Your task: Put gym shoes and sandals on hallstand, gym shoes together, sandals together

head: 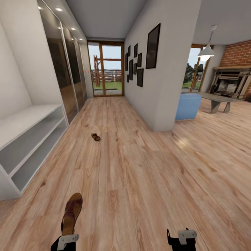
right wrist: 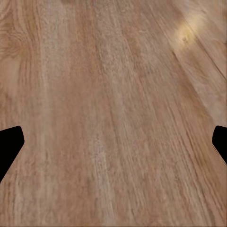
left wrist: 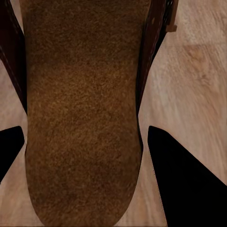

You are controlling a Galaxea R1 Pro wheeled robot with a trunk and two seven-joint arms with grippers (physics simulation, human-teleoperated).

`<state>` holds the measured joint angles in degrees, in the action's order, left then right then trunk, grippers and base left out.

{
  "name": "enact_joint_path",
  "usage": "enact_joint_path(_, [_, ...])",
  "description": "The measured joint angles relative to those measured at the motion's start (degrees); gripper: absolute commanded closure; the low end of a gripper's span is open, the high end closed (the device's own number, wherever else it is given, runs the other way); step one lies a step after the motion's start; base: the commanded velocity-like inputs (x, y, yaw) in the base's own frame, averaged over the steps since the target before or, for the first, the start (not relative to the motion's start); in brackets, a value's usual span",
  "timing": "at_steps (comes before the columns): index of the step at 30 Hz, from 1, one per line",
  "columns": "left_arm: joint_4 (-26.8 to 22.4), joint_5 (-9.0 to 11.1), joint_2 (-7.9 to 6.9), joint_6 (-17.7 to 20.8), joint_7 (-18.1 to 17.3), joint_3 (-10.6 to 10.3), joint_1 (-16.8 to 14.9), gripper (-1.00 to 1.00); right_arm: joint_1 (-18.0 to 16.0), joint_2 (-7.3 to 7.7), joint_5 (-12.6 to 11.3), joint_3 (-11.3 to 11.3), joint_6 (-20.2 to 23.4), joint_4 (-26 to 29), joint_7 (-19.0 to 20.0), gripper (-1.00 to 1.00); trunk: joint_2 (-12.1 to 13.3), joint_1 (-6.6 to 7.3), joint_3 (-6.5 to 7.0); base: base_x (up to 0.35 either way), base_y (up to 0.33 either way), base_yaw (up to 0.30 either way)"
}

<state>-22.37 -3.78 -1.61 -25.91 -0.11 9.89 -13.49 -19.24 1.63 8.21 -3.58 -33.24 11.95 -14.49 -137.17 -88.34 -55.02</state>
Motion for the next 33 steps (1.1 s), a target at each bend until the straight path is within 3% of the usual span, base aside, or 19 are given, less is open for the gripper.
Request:
enact_joint_path(3, [0.0, 0.0, 0.00, 0.0, 0.0, 0.0, 0.0, 1.00, 0.0, 0.22, 0.0, 0.0, 0.0, 0.0, 1.3, -1.00, 0.0, 0.00, 0.00, 0.338, 0.000, 0.000])
enact_joint_path(10, [0.0, 0.0, -0.07, 0.0, 0.0, 0.0, 0.0, 1.00, 0.0, 2.13, -0.2, 0.5, 0.0, 0.1, 8.2, -1.00, 0.0, 0.00, 0.00, 0.337, 0.000, 0.000])
enact_joint_path(16, [0.0, 0.0, -0.05, 0.0, 0.0, 0.0, 0.0, 1.00, 0.0, 1.76, -0.2, 3.0, 0.1, -0.1, 9.0, -1.00, 0.0, 0.00, 0.00, 0.337, 0.000, 0.000])
enact_joint_path(33, [0.0, -0.1, -0.09, 0.0, 0.0, 0.0, 0.0, 1.00, 0.0, 1.55, -0.3, 4.8, 0.1, 0.0, 8.8, -1.00, 0.0, 0.00, 0.00, 0.338, 0.000, 0.000])
